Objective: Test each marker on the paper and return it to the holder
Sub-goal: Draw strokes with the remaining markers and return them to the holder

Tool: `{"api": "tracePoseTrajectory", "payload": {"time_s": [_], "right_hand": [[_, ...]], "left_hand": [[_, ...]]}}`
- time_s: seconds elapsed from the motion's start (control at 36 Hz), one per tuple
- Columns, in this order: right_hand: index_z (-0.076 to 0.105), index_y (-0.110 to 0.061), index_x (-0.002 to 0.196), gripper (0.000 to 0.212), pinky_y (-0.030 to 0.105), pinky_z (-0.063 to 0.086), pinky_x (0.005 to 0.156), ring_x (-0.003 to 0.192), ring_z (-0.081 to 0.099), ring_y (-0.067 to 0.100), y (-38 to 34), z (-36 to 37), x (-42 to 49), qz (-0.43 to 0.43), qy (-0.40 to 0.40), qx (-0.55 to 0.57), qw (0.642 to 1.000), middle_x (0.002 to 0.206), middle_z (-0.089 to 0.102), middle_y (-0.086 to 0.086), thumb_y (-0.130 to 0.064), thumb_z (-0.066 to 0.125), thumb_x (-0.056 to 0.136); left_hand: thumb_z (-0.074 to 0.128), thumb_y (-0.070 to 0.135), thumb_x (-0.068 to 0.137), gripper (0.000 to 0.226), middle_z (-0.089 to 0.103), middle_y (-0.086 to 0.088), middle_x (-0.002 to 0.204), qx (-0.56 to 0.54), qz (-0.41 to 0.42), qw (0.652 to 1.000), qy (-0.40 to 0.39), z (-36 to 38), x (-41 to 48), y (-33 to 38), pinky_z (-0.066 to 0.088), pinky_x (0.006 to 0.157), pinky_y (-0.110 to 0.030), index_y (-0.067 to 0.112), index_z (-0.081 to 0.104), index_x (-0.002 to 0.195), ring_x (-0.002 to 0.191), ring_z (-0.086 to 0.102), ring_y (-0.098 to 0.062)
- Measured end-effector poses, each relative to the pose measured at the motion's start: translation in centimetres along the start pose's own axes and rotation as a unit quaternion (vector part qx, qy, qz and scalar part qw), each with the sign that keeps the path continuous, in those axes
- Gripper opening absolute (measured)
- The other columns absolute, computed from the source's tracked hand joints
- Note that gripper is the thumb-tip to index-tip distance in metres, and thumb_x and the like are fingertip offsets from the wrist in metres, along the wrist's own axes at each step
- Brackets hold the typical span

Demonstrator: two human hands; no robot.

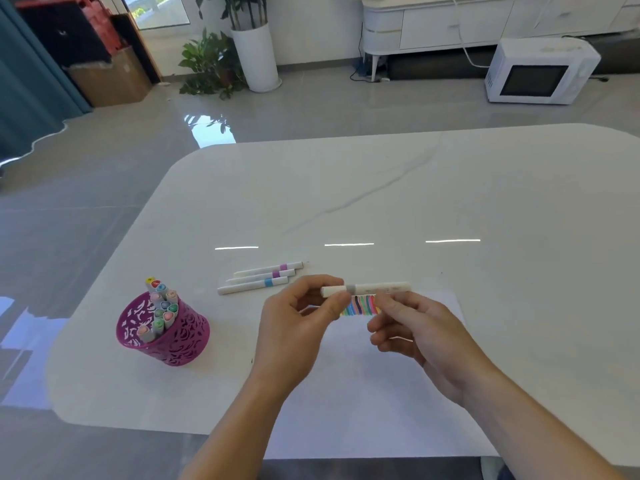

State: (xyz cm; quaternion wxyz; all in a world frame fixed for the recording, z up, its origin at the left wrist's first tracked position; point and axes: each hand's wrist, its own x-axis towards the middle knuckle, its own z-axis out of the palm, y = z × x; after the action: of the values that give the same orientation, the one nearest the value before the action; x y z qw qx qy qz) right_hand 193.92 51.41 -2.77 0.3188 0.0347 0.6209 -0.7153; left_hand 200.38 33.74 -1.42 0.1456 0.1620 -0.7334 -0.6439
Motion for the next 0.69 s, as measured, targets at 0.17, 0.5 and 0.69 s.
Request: {"api": "tracePoseTrajectory", "payload": {"time_s": [0.17,0.5,0.69], "right_hand": [[0.064,-0.005,0.113,0.023,0.033,0.06,0.071,0.068,0.071,0.021,0.8,0.9,-0.2,0.012,-0.003,-0.087,0.996,0.082,0.078,0.012,-0.023,0.069,0.099],[0.058,-0.031,0.11,0.016,0.044,0.06,0.091,0.084,0.073,0.013,2.6,2.0,0.4,-0.002,-0.032,-0.348,0.937,0.085,0.077,-0.004,-0.032,0.066,0.097],[0.066,-0.02,0.108,0.011,0.037,0.061,0.083,0.074,0.076,0.013,2.7,2.9,0.6,0.002,-0.03,-0.292,0.956,0.082,0.079,-0.003,-0.022,0.067,0.097]], "left_hand": [[0.079,0.018,0.084,0.01,0.076,0.004,0.099,-0.044,0.007,0.996,0.071,-1.6,0.1,0.6,0.056,0.074,-0.022,0.02,0.078,0.094,0.088,0.072,-0.012],[0.065,0.021,0.097,0.017,0.069,0.014,0.105,0.154,0.175,0.951,0.202,-5.3,-0.8,1.6,0.055,0.081,-0.019,0.027,0.072,0.111,0.1,0.068,-0.009],[0.072,0.005,0.09,0.026,0.065,0.003,0.103,0.258,0.298,0.871,0.291,-8.3,-1.2,2.3,0.051,0.084,-0.017,0.012,0.073,0.115,0.096,0.065,-0.007]]}}
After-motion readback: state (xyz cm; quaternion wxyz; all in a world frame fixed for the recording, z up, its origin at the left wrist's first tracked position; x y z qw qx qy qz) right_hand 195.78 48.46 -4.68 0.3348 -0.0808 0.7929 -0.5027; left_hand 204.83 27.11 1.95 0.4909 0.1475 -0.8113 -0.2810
